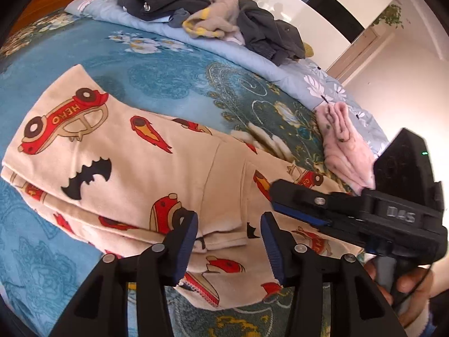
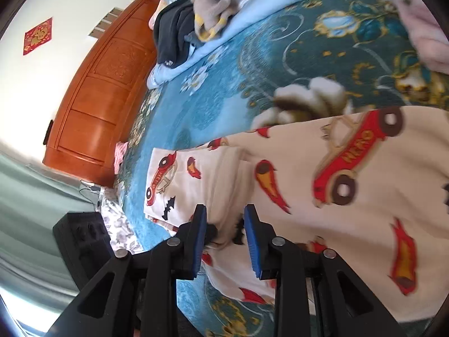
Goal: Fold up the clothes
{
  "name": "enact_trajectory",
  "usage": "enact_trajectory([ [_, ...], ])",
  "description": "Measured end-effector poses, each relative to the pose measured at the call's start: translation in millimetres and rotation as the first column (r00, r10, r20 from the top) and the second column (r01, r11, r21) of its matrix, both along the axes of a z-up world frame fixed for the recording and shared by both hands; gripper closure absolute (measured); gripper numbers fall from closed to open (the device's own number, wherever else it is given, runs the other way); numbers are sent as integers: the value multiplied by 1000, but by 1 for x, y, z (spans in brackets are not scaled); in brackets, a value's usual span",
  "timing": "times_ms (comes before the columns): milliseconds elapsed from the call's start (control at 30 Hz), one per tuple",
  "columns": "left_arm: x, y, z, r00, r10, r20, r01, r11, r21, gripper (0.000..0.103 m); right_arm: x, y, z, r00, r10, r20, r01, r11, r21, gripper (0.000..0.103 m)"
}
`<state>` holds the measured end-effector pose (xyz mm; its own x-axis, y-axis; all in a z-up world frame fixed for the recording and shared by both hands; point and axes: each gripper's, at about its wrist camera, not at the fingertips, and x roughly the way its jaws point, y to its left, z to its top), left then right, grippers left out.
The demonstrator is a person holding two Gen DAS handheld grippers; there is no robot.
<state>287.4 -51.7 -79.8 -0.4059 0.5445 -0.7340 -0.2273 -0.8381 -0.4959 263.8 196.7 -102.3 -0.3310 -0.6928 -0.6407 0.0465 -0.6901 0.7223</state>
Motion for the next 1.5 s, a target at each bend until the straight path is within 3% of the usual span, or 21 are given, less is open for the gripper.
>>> enact_trajectory([
  [167, -8, -60, 8, 983, 182, 24, -183, 979, 89, 51, -13, -13, -14, 999, 20, 40, -19, 1000, -12, 74],
  [333, -26, -137, 8, 917, 388, 94, -399, 894, 205, 50, -21, -25, -26, 996, 30, 79, -28, 999, -25, 74],
  [533, -40, -168, 7, 881, 462, 102, -473, 847, 245, 48, -26, -37, -26, 997, 28, 71, -26, 999, -24, 74],
  [567, -39, -169, 4, 879, 464, 105, -475, 844, 249, 48, -26, -39, -24, 998, 29, 60, -28, 999, -19, 76],
  [600, -39, -170, 2, 879, 465, 109, -477, 843, 251, 48, -26, -40, -21, 998, 31, 49, -30, 999, -14, 87],
  [667, -40, -169, -6, 882, 456, 121, -472, 850, 235, 48, -25, -43, -16, 999, 38, 22, -38, 999, 0, 98],
  [733, -40, -168, -16, 881, 452, 139, -472, 853, 224, 48, -21, -42, -8, 999, 50, -16, -49, 998, 29, 99],
  [867, -41, -166, -32, 876, 447, 179, -479, 851, 218, 48, -17, -39, -13, 998, 67, 1, -67, 995, 76, 99],
  [1067, -35, -167, -27, 894, 418, 162, -444, 874, 198, 48, -15, -33, -27, 998, 46, 47, -49, 996, 71, 99],
  [1167, -29, -160, -15, 914, 388, 123, -405, 894, 190, 47, -16, -33, -25, 998, 47, 52, -50, 997, 66, 98],
  [1333, -31, -126, 4, 953, 300, 38, -302, 950, 80, 43, -8, -25, -7, 1000, 19, -4, -19, 996, 90, 97],
  [1400, -30, -111, 8, 965, 261, 14, -261, 963, 59, 43, -5, -15, -1, 1000, -8, -14, 10, 995, 96, 78],
  [1467, -30, -94, 11, 975, 221, -2, -221, 975, 29, 42, -1, -2, 4, 999, -39, -10, 40, 994, 98, 68],
  [1500, -30, -87, 11, 980, 200, -7, -199, 980, 16, 42, 2, 6, 7, 999, -53, -10, 53, 993, 102, 68],
])
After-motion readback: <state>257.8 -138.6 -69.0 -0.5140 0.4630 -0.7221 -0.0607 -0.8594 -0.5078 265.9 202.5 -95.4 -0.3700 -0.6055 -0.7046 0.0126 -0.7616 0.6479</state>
